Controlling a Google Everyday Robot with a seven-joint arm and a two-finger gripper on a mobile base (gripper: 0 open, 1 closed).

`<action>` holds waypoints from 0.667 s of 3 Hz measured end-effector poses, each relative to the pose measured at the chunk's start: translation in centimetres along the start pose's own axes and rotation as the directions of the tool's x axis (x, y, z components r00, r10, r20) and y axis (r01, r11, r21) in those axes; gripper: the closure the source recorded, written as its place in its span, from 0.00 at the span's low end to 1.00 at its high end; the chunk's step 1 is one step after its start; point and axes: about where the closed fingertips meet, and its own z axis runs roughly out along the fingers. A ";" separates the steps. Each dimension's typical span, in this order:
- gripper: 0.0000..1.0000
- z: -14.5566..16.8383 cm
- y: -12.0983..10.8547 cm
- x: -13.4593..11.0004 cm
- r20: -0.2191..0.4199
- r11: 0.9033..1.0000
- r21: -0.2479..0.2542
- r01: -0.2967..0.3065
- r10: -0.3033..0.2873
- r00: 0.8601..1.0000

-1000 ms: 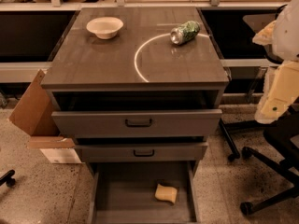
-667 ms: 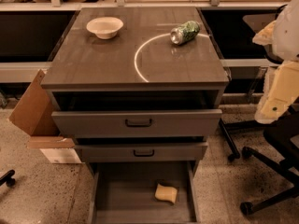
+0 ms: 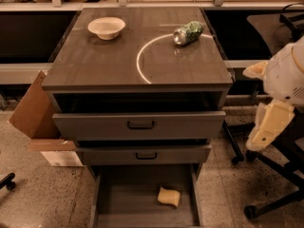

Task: Pick sponge from bottom drawer and place on counter

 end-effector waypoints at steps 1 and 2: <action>0.00 6.8 1.9 2.7 0.062 0.996 -0.085 -0.021 0.027 0.998; 0.00 6.8 1.9 2.7 0.062 0.996 -0.085 -0.021 0.027 0.998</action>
Offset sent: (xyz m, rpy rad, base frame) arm -0.0045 -0.0018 -0.0608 0.0689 0.0546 0.0126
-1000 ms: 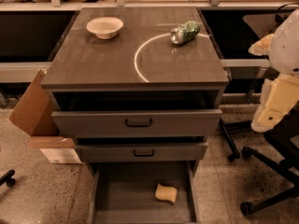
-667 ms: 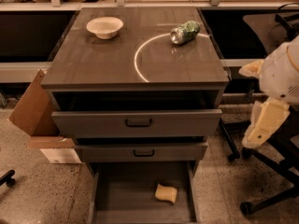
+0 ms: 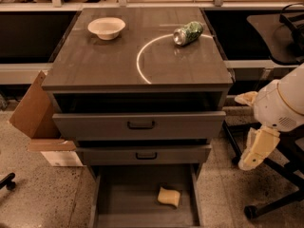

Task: Pick sponge from bottom drawer and place on counter

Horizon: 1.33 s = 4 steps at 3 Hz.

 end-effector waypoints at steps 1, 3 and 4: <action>0.00 3.8 0.8 1.3 -0.002 1.000 -0.008 0.001 -0.002 1.000; 0.00 12.6 1.7 4.0 0.004 1.000 0.015 -0.001 0.001 1.000; 0.00 12.6 1.7 4.0 0.004 1.000 0.015 -0.001 0.000 1.000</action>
Offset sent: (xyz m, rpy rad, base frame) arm -0.0512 0.0736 -0.8025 0.0010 0.1451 0.0814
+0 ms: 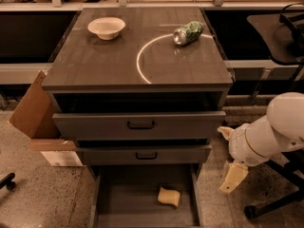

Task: Pick sponge from bottom drawer and place on counter

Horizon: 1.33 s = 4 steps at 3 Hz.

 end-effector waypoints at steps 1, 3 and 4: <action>0.00 2.8 0.6 0.4 0.005 0.999 -0.023 0.034 -0.034 0.999; 0.00 7.1 4.0 0.3 0.079 0.989 -0.100 0.114 -0.106 0.991; 0.00 10.3 6.3 -0.2 0.080 0.978 -0.161 0.136 -0.124 0.989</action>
Offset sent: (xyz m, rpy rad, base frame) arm -0.0208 0.0214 -0.0721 0.0936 0.0213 0.1519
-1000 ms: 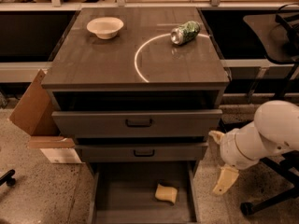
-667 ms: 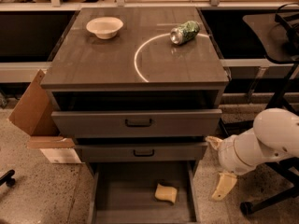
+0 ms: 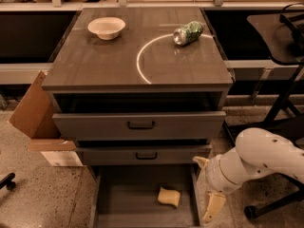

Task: Pick sponge from bottom drawer and place on counter

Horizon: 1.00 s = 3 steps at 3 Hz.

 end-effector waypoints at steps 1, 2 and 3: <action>0.00 0.1 0.1 0.0 -0.001 1.000 -0.003 0.000 0.000 1.000; 0.00 0.6 0.1 -0.1 -0.010 1.000 0.011 0.005 -0.004 1.000; 0.00 3.2 -0.6 0.2 0.013 0.999 0.032 0.023 -0.023 1.000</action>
Offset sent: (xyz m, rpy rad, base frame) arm 0.0009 0.0064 -0.0102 -0.0245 -0.0336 -0.0081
